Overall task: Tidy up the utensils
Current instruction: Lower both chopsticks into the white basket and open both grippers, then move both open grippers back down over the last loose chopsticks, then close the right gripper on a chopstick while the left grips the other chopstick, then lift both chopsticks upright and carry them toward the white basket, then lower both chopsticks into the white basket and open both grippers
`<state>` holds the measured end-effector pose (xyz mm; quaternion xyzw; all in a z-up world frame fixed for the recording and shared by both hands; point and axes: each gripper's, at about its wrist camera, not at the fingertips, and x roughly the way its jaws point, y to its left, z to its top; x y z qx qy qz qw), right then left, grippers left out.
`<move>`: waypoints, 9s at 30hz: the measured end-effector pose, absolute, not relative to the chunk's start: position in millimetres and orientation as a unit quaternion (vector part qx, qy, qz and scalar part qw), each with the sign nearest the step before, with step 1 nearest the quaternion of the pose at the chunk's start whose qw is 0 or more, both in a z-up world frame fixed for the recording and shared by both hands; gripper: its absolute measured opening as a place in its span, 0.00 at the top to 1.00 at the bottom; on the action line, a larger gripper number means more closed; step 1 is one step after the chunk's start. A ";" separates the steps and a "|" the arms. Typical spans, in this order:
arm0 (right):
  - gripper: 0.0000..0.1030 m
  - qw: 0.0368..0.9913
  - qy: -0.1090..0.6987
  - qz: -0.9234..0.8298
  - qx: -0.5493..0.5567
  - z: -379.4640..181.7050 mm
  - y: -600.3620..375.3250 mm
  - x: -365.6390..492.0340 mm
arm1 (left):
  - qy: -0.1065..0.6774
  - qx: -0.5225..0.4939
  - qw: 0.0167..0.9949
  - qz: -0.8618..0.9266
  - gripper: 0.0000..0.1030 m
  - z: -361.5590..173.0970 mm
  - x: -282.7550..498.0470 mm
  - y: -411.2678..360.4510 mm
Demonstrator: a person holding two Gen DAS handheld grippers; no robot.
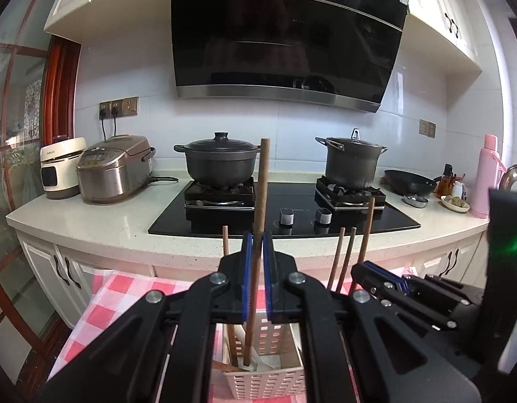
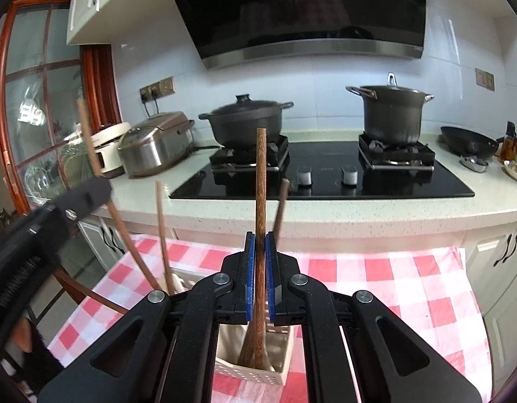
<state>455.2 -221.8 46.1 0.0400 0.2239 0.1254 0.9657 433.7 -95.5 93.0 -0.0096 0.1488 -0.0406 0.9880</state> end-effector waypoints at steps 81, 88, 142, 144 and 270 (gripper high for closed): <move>0.70 0.902 0.429 0.046 -0.019 -131.9 -183.4 333.9 | 0.378 -0.001 0.925 -0.034 0.23 -121.7 326.1 -33.4; 0.73 0.903 0.427 0.050 -0.018 -132.5 -188.6 337.1 | 0.402 0.000 0.915 -0.039 0.37 -129.2 340.8 -43.5; 0.94 0.933 0.341 0.112 0.027 -67.0 -200.3 302.1 | 0.354 -0.017 0.930 -0.099 0.94 -77.7 317.3 -39.4; 0.94 0.937 0.329 0.114 0.027 -57.7 -200.1 294.6 | 0.338 -0.018 0.936 -0.101 0.94 -66.5 307.1 -38.4; 0.68 0.963 0.220 0.148 0.044 62.2 -247.1 440.3 | 0.182 -0.012 0.983 -0.029 0.68 69.9 437.8 -110.5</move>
